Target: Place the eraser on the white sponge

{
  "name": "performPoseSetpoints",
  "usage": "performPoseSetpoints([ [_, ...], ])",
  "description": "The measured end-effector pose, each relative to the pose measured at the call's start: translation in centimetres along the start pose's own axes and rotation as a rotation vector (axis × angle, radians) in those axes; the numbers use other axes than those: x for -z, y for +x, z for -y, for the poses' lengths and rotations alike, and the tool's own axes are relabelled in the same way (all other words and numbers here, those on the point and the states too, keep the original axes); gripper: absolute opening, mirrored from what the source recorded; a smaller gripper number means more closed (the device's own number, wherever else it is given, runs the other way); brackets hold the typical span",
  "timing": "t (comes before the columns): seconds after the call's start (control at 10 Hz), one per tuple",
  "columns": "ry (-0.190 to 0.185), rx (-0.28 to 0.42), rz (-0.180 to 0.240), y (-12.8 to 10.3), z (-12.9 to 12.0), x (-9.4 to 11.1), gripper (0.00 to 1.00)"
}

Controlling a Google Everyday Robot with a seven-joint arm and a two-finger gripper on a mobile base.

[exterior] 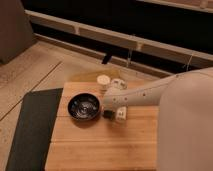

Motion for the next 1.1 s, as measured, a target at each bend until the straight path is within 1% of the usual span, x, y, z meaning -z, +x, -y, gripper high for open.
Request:
performPoseSetpoints([
  [0.3, 0.003, 0.014, 0.009, -1.2, 0.1, 0.1, 0.00],
  [0.4, 0.003, 0.019, 0.012, -1.5, 0.1, 0.2, 0.02],
  [0.5, 0.000, 0.025, 0.015, -1.8, 0.0, 0.2, 0.13],
  [0.6, -0.003, 0.026, 0.011, -1.7, 0.0, 0.0, 0.21],
  [0.8, -0.018, 0.023, 0.000, -1.4, 0.2, -0.7, 0.43],
  [0.9, -0.018, 0.023, 0.002, -1.4, 0.2, -0.7, 0.45],
  [1.1, -0.019, 0.024, 0.001, -1.4, 0.1, -0.7, 0.45],
])
